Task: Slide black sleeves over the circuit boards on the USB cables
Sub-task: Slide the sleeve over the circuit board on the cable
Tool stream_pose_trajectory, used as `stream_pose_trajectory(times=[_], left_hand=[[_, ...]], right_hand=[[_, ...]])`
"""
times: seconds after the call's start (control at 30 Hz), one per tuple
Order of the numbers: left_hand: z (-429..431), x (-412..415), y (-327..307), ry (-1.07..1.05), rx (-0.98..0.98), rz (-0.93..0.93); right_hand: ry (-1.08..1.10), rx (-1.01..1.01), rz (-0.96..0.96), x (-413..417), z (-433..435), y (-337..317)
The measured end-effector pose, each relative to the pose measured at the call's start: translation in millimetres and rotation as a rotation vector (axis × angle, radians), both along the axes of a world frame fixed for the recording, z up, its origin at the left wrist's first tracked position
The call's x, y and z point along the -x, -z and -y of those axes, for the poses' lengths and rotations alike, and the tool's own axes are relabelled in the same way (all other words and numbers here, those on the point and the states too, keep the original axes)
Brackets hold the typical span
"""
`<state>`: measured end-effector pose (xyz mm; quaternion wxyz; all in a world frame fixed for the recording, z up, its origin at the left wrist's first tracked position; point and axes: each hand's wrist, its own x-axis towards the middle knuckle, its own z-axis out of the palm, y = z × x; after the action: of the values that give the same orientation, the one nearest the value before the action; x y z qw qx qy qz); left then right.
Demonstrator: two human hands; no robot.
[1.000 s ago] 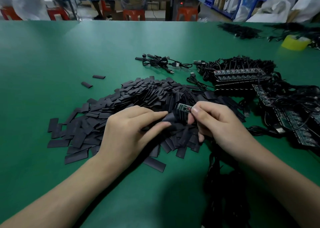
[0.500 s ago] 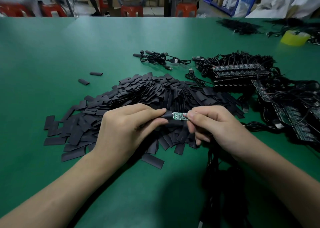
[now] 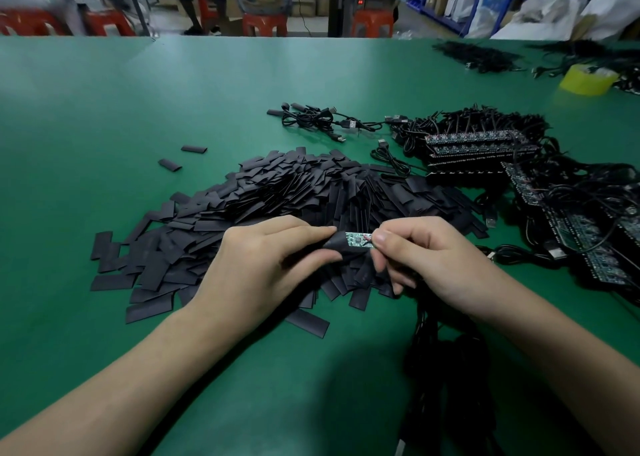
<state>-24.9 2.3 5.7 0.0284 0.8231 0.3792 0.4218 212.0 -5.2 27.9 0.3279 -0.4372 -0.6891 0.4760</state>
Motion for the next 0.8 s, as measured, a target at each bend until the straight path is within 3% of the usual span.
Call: stream_pose_trajectory(times=[0.43,0.8], left_hand=[[-0.5,0.3,-0.6,0.117,-0.066,-0.060],[5.6,-6.2,-0.2,0.107,-0.052,-0.018]], right_hand=[[-0.045,0.020,0.005,1.7,1.4,1.6],[-0.061,-0.021,0.140,3.4,4.9,0.3]])
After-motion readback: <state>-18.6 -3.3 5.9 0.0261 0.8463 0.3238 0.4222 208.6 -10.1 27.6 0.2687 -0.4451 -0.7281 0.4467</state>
